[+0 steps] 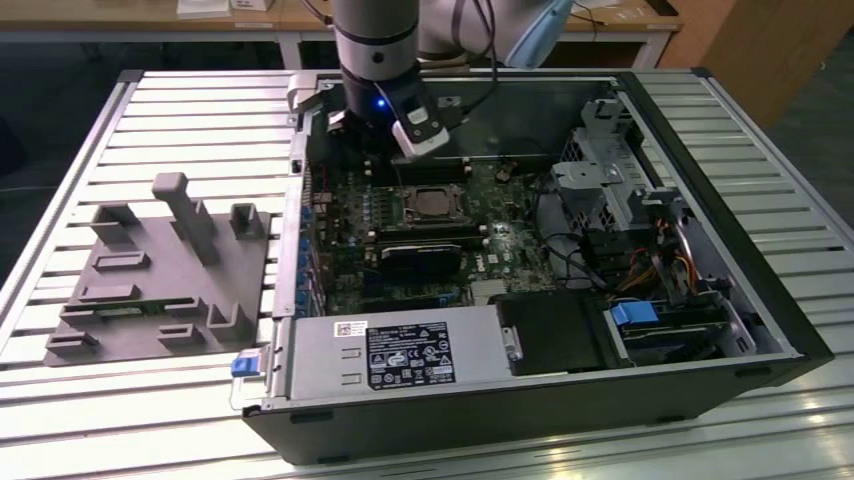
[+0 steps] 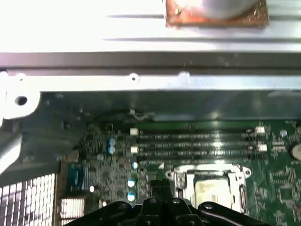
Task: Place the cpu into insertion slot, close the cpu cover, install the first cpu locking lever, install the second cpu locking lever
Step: 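Install the first cpu locking lever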
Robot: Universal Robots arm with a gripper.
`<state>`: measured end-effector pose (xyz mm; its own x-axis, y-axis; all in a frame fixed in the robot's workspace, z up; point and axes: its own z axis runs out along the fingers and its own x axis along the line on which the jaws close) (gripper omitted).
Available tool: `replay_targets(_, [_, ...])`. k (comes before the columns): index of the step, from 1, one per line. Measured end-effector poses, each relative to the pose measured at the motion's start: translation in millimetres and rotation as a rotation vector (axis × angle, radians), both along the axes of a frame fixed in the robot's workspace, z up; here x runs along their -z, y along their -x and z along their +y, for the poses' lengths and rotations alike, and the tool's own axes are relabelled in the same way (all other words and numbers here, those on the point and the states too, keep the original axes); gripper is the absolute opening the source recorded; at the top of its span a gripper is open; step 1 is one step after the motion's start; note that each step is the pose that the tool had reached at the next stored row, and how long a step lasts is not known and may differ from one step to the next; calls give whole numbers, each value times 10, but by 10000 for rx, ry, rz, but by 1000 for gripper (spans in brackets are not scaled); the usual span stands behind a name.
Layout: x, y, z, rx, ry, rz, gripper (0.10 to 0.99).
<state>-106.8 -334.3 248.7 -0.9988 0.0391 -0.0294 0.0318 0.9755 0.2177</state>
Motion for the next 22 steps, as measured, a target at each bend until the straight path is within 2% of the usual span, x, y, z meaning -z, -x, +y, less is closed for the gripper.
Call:
replay_targets(4, [0, 4, -1, -16, -495, 1, 102])
replay_targets(5, [0, 5, -1, -19, -559, 0, 102])
replay_targets(9, [0, 4, 0, -19, -609, 0, 102])
replay_targets(12, [1, -28, -1, -19, -614, 0, 102])
replay_targets(22, [4, -321, -1, -19, -613, 1, 102])
